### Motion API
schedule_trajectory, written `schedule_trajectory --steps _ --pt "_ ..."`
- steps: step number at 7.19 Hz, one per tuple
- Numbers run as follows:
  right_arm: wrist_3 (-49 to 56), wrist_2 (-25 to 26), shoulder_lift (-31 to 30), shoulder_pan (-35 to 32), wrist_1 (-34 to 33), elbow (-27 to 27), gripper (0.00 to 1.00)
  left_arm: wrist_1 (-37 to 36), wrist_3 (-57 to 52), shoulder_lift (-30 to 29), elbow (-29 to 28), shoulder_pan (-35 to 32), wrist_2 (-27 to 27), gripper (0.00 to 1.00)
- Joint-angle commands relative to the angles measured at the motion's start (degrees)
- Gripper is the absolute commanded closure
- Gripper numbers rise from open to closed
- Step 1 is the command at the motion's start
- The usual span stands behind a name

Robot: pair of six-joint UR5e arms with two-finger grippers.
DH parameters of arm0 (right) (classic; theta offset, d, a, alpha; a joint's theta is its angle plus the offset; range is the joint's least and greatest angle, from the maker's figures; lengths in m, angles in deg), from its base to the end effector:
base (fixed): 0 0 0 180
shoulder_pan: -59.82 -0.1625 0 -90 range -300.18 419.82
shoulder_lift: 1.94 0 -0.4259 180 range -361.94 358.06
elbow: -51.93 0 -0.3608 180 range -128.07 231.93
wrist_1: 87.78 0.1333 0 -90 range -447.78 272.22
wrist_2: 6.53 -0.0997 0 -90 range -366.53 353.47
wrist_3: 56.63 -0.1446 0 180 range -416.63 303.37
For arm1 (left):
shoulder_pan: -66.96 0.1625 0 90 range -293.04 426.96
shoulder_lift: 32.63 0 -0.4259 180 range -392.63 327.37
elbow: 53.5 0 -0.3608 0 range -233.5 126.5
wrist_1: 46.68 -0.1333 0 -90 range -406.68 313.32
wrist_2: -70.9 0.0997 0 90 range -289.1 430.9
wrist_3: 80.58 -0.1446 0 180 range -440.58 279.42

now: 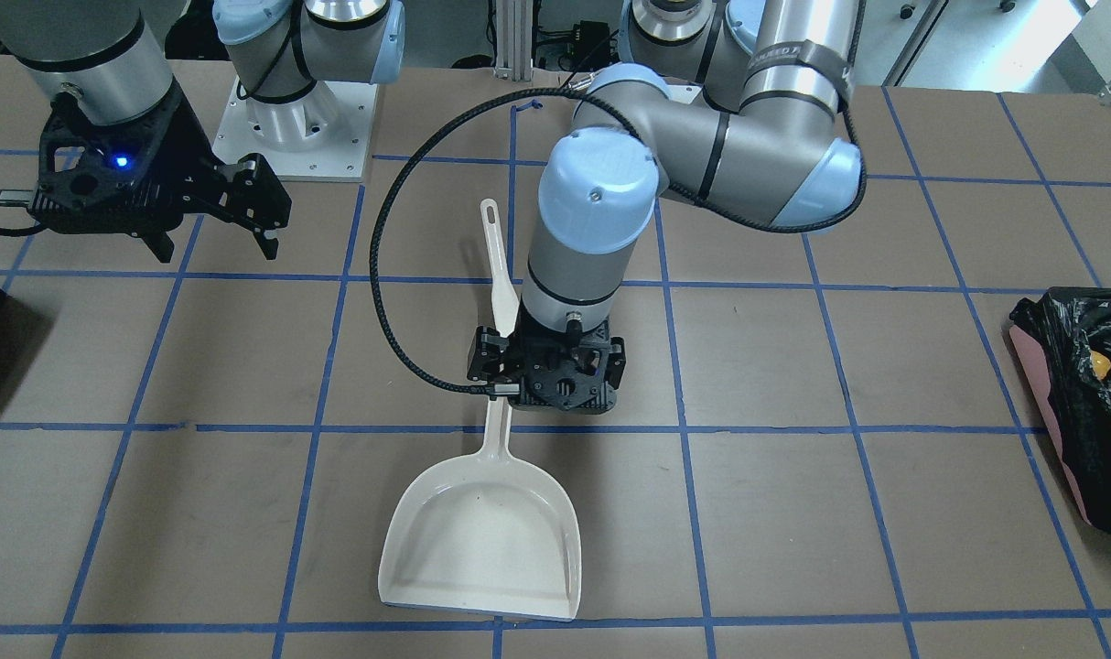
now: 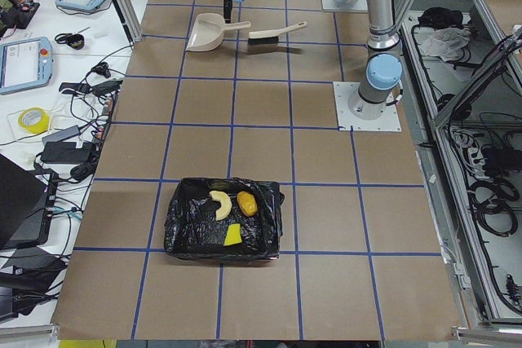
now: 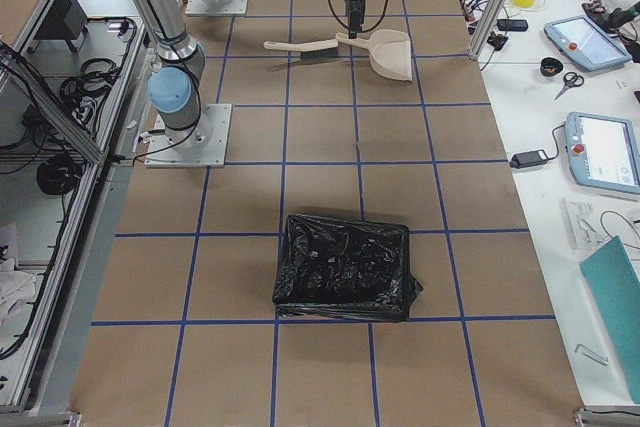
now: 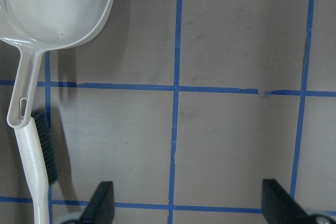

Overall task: Sweep and dump trash in nearest bin
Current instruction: 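Open the left gripper to release the dustpan handle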

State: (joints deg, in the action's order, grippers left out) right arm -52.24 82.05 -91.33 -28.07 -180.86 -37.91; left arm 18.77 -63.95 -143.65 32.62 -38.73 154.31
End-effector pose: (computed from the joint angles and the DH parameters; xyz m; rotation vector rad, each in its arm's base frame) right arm 0.1194 -0.4763 0.4457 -0.0629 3.1180 -0.0737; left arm -0.3106 -0.5515 0.3241 0.0134 -2.9922 0.1382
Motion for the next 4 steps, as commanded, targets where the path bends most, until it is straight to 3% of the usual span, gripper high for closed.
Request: schedule_trajectory --steps 1,4 --pt "0.0 0.0 0.0 0.0 0.0 -0.2 0.00 1.4 -0.8 4.2 -0.3 6.9 -8.1 0.00" --pt "0.0 0.1 0.1 0.0 0.0 -0.2 0.00 14.8 -16.5 10.3 -1.1 18.4 -2.0 0.00"
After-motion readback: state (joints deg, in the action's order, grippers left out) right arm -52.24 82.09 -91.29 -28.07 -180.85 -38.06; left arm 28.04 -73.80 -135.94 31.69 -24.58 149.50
